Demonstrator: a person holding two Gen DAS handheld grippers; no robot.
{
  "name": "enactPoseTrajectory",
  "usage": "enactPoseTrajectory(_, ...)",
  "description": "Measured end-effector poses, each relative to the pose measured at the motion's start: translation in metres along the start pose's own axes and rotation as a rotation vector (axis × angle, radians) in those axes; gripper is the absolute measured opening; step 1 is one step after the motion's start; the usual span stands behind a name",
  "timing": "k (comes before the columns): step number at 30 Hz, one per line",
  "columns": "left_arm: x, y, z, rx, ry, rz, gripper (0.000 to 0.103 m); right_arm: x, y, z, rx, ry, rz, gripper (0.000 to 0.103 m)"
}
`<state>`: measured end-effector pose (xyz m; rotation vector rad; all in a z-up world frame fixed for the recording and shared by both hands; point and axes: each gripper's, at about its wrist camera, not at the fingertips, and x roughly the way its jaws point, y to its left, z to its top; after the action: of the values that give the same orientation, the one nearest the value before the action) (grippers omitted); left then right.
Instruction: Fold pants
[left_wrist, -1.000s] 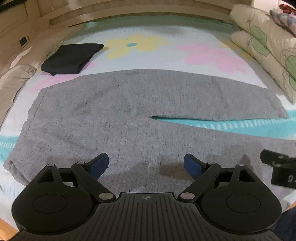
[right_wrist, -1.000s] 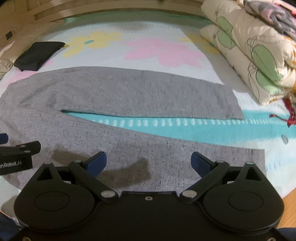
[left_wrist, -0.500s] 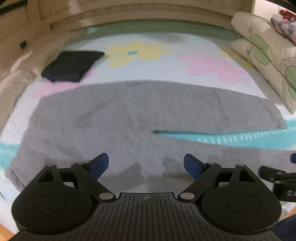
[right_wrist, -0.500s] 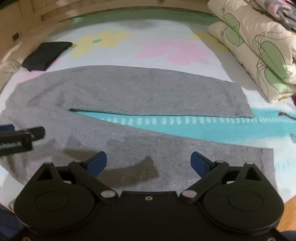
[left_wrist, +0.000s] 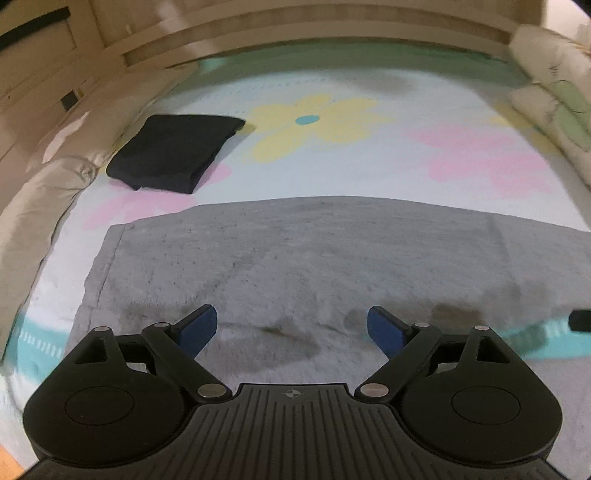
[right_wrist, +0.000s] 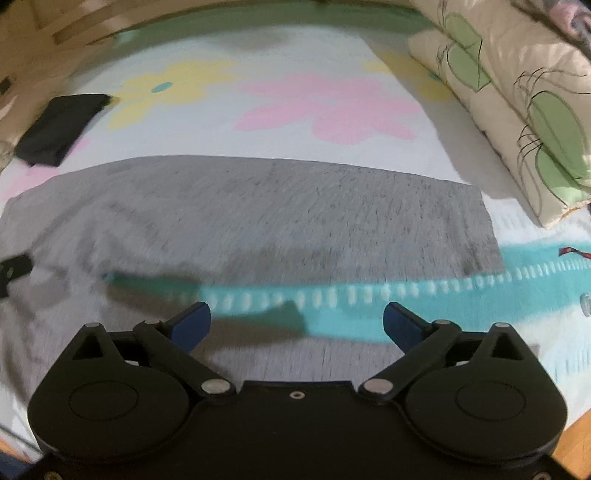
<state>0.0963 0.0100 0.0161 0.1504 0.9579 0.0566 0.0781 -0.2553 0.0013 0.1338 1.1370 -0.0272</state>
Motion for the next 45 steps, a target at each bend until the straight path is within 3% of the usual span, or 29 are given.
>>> enactPoseTrajectory(6, 0.038, -0.003, 0.004, -0.014, 0.089, -0.011, 0.088, 0.062, -0.018, 0.058, 0.225, 0.117, 0.019, 0.096)
enactPoseTrajectory(10, 0.048, -0.008, 0.0, -0.008, 0.131, -0.044, 0.088, 0.101, -0.029, 0.096, 0.397, 0.142, 0.006, 0.088)
enactPoseTrajectory(15, 0.042, -0.008, 0.001, -0.035, 0.133, -0.084, 0.088, 0.135, -0.035, 0.129, 0.568, 0.141, -0.011, 0.088)
enactPoseTrajectory(22, 0.037, -0.018, 0.004, 0.016, 0.092, -0.053, 0.088, 0.18, -0.028, 0.137, 0.637, 0.253, -0.088, 0.09)
enactPoseTrajectory(24, 0.037, -0.016, 0.005, 0.005, 0.094, -0.058, 0.088, 0.181, -0.022, 0.134, 0.607, 0.268, -0.108, 0.089)
enactPoseTrajectory(27, 0.037, -0.015, 0.006, -0.008, 0.093, -0.062, 0.088, 0.171, -0.008, 0.13, 0.503, 0.262, -0.153, 0.06)
enactPoseTrajectory(28, 0.038, -0.014, 0.006, -0.011, 0.092, -0.058, 0.088, 0.166, -0.006, 0.127, 0.473, 0.255, -0.136, 0.038)
enactPoseTrajectory(29, 0.037, -0.013, 0.005, -0.016, 0.089, -0.058, 0.088, 0.16, -0.004, 0.123, 0.446, 0.254, -0.126, 0.007)
enactPoseTrajectory(31, 0.037, -0.011, 0.005, -0.023, 0.084, -0.064, 0.088, 0.15, -0.003, 0.111, 0.39, 0.266, -0.118, 0.003)
enactPoseTrajectory(35, 0.038, -0.009, 0.002, -0.038, 0.097, -0.064, 0.088, 0.13, -0.003, 0.078, 0.337, 0.288, -0.075, 0.003)
enactPoseTrajectory(37, 0.038, -0.007, 0.001, -0.058, 0.107, -0.078, 0.088, 0.116, -0.006, 0.065, 0.311, 0.231, -0.011, 0.01)
enactPoseTrajectory(39, 0.037, -0.006, 0.0, -0.067, 0.11, -0.083, 0.088, 0.102, 0.002, 0.067, 0.234, 0.164, 0.017, 0.024)
enactPoseTrajectory(41, 0.039, -0.005, -0.001, -0.063, 0.11, -0.07, 0.088, 0.1, 0.001, 0.073, 0.127, 0.124, 0.011, 0.079)
enactPoseTrajectory(42, 0.04, -0.005, -0.002, -0.061, 0.113, -0.065, 0.088, 0.099, 0.006, 0.076, 0.067, 0.104, 0.012, 0.091)
enactPoseTrajectory(43, 0.042, -0.003, -0.001, -0.064, 0.118, -0.063, 0.088, 0.098, 0.012, 0.077, 0.012, 0.071, 0.012, 0.096)
enactPoseTrajectory(45, 0.047, 0.0, -0.001, -0.077, 0.131, -0.066, 0.088, 0.105, 0.016, 0.081, -0.094, 0.024, 0.013, 0.095)
